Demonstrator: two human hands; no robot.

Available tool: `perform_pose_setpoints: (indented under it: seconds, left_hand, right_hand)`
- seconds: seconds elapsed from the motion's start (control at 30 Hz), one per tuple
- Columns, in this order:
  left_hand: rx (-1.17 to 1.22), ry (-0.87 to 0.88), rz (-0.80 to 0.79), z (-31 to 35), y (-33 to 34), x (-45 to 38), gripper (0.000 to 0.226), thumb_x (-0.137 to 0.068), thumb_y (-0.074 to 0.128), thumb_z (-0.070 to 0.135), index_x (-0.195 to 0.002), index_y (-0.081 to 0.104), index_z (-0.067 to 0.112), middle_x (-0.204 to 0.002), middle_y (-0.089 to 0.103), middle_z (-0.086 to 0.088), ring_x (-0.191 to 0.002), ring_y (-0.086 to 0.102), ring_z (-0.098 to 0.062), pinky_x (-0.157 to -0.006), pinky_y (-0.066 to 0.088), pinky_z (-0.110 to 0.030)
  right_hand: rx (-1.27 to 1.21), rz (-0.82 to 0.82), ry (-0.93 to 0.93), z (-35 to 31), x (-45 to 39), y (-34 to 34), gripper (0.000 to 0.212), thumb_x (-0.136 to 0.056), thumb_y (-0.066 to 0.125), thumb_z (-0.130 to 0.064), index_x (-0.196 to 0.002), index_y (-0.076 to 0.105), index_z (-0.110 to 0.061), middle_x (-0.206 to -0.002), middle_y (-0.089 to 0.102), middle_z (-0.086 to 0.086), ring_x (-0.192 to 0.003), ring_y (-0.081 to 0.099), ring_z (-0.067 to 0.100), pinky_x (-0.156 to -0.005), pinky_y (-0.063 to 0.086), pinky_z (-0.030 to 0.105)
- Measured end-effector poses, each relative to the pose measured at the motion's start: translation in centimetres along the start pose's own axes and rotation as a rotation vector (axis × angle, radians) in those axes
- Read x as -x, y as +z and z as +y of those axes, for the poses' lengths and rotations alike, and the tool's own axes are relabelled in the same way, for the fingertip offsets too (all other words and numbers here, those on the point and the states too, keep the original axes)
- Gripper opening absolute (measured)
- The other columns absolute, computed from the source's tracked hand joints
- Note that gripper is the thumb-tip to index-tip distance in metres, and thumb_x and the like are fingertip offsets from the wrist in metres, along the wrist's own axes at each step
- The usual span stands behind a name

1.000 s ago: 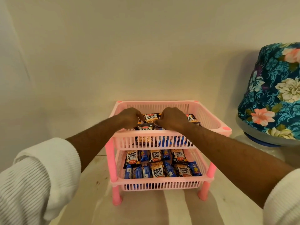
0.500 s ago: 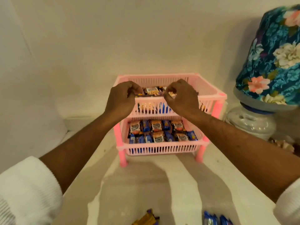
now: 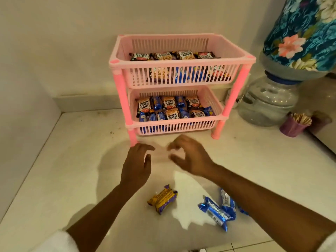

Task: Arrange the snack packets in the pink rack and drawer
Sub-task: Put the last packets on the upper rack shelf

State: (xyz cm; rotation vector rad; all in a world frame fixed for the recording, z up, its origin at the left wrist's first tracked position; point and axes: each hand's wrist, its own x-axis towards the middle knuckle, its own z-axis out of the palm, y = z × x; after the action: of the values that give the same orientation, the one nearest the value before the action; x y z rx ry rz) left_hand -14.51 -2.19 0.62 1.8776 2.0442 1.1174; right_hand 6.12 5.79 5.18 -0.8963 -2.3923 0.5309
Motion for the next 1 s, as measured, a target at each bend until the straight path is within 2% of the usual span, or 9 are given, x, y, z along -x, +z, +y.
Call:
perform_pose_setpoints:
  seconds: [0.1, 0.17, 0.27, 0.37, 0.47, 0.63, 0.8, 0.93, 1.0]
  left_hand:
    - [-0.115, -0.153, -0.133, -4.2, 1.8, 2.8, 0.037, -0.094, 0.058, 0.020, -0.131, 0.054, 0.018, -0.135, 0.054, -0.003, -0.126, 0.049, -0.024, -0.105, 0.044, -0.037]
    - [-0.214, -0.251, -0.221, -6.9, 2.2, 4.2, 0.052, -0.097, 0.053, 0.031, -0.145, 0.043, 0.014, -0.150, 0.043, -0.007, -0.141, 0.037, -0.026, -0.116, 0.033, -0.039]
    - [-0.362, -0.266, -0.307, -10.0, 2.3, 6.3, 0.064, -0.100, 0.042, 0.044, -0.154, 0.027, 0.014, -0.162, 0.025, -0.005, -0.151, 0.019, -0.023, -0.123, 0.018, -0.039]
    - [-0.457, -0.204, -0.317, -11.0, 2.2, 7.3, 0.065, -0.099, 0.026, 0.050, -0.155, 0.027, 0.017, -0.163, 0.022, -0.002, -0.152, 0.017, -0.023, -0.123, 0.016, -0.041]
    - [-0.461, -0.196, -0.330, -11.1, 2.1, 7.3, 0.071, -0.094, 0.015, 0.053, -0.155, 0.027, 0.018, -0.163, 0.021, -0.001, -0.152, 0.016, -0.023, -0.123, 0.016, -0.042]
    - [-0.441, -0.225, -0.334, -11.0, 2.3, 7.0, 0.063, -0.099, 0.033, 0.047, -0.155, 0.027, 0.020, -0.163, 0.021, 0.000, -0.151, 0.017, -0.023, -0.122, 0.014, -0.042]
    - [-0.451, -0.247, -0.391, -11.6, 1.7, 5.3, 0.067, -0.095, 0.036, 0.056, -0.153, 0.024, 0.025, -0.164, 0.016, 0.003, -0.151, 0.013, -0.019, -0.123, 0.011, -0.039]
    - [-0.450, -0.273, -0.473, -12.2, 1.3, 4.3, 0.079, -0.093, 0.033, 0.063, -0.157, 0.007, 0.026, -0.166, -0.005, 0.002, -0.153, -0.003, -0.020, -0.123, 0.004, -0.040]
    - [-0.444, -0.283, -0.498, -12.4, 1.1, 4.1, 0.082, -0.093, 0.032, 0.065, -0.158, 0.002, 0.026, -0.166, -0.011, 0.002, -0.153, -0.008, -0.020, -0.123, 0.001, -0.041]
  right_hand:
    - [-0.045, -0.357, -0.008, 0.3, 3.5, 3.8, 0.039, -0.083, 0.077, -0.035, -0.120, 0.068, -0.027, -0.118, 0.061, -0.006, -0.105, 0.060, 0.011, -0.089, 0.052, 0.034]
    - [-0.016, -0.511, 0.022, 0.5, 5.0, 5.9, 0.053, -0.081, 0.078, -0.040, -0.131, 0.061, -0.031, -0.129, 0.057, -0.008, -0.117, 0.056, 0.011, -0.096, 0.048, 0.029]
    - [-0.013, -0.602, 0.064, 1.1, 6.4, 7.8, 0.075, -0.076, 0.082, -0.052, -0.140, 0.052, -0.029, -0.138, 0.053, -0.009, -0.125, 0.050, 0.012, -0.102, 0.043, 0.026]
    - [0.002, -0.613, 0.088, 1.7, 7.0, 8.8, 0.079, -0.074, 0.083, -0.049, -0.142, 0.049, -0.029, -0.138, 0.052, -0.008, -0.126, 0.047, 0.014, -0.103, 0.042, 0.028]
    - [-0.004, -0.561, 0.096, 1.8, 7.0, 9.3, 0.067, -0.071, 0.086, -0.042, -0.130, 0.057, -0.029, -0.125, 0.058, -0.012, -0.113, 0.054, 0.013, -0.093, 0.046, 0.031]
    - [-0.136, -0.383, 0.139, 0.9, 5.3, 7.3, 0.057, -0.066, 0.086, -0.056, -0.112, 0.060, -0.032, -0.105, 0.062, -0.017, -0.091, 0.063, 0.005, -0.080, 0.053, 0.036]
    - [-0.126, -0.112, 0.013, -2.3, -0.9, 0.9, 0.060, -0.068, 0.080, -0.066, -0.111, 0.064, -0.027, -0.104, 0.054, -0.011, -0.092, 0.058, 0.008, -0.070, 0.053, 0.028]
    - [-0.132, 0.132, -0.019, -6.1, -7.1, -5.3, 0.062, -0.072, 0.076, -0.064, -0.114, 0.064, -0.020, -0.105, 0.058, -0.002, -0.092, 0.061, 0.014, -0.073, 0.057, 0.040]
    - [-0.177, 0.262, -0.014, -7.9, -10.1, -8.1, 0.059, -0.074, 0.075, -0.061, -0.114, 0.062, -0.020, -0.104, 0.063, 0.000, -0.091, 0.064, 0.014, -0.073, 0.059, 0.041]
